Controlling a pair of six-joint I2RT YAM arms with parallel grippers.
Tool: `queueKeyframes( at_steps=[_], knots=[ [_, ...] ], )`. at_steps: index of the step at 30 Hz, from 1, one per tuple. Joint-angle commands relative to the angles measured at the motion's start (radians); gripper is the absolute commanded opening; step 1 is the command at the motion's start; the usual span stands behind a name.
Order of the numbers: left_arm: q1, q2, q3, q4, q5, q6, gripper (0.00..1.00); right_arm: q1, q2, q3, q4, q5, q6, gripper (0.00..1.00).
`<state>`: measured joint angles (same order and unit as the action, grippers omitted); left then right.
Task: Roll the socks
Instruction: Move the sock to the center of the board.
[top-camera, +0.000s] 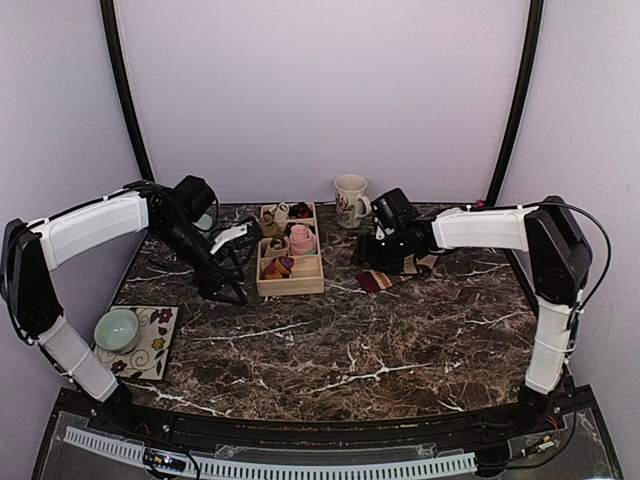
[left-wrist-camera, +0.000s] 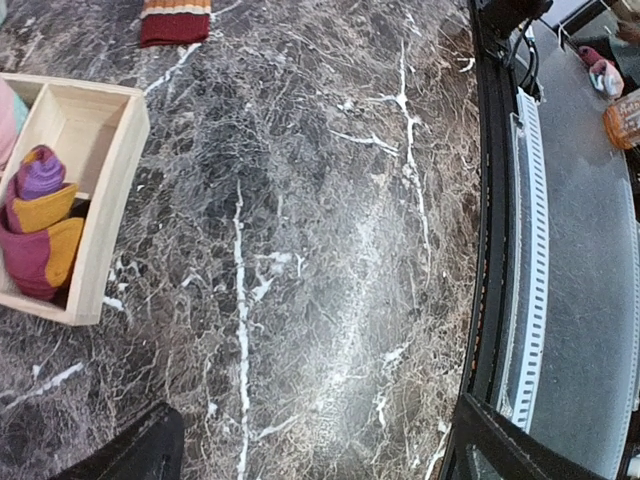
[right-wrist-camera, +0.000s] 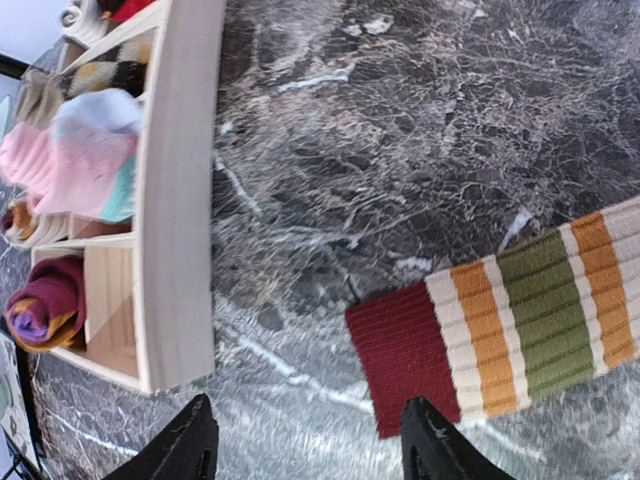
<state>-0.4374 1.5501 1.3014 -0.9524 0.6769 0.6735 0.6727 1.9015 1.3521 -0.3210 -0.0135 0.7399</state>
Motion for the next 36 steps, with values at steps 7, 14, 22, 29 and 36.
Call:
queueKeyframes(
  at_steps=[7,14,22,29,36],
  knots=[
    [-0.103,0.306,0.280,-0.085,0.021,0.062,0.90,-0.112,0.199,0.190,-0.106,-0.013,-0.072,0.59],
    [-0.104,0.290,0.216,-0.056,0.018,0.095,0.90,-0.087,0.278,0.227,-0.084,-0.015,-0.108,0.68],
    [-0.103,0.284,0.185,-0.041,0.005,0.070,0.90,-0.012,0.240,0.119,-0.073,0.119,-0.130,0.68],
    [-0.103,0.266,0.168,-0.041,-0.025,0.063,0.89,0.032,0.135,0.077,-0.092,0.216,-0.163,0.69],
    [-0.104,0.261,0.172,-0.043,-0.032,0.060,0.89,-0.170,0.042,0.076,-0.131,0.257,-0.116,0.68]
  ],
)
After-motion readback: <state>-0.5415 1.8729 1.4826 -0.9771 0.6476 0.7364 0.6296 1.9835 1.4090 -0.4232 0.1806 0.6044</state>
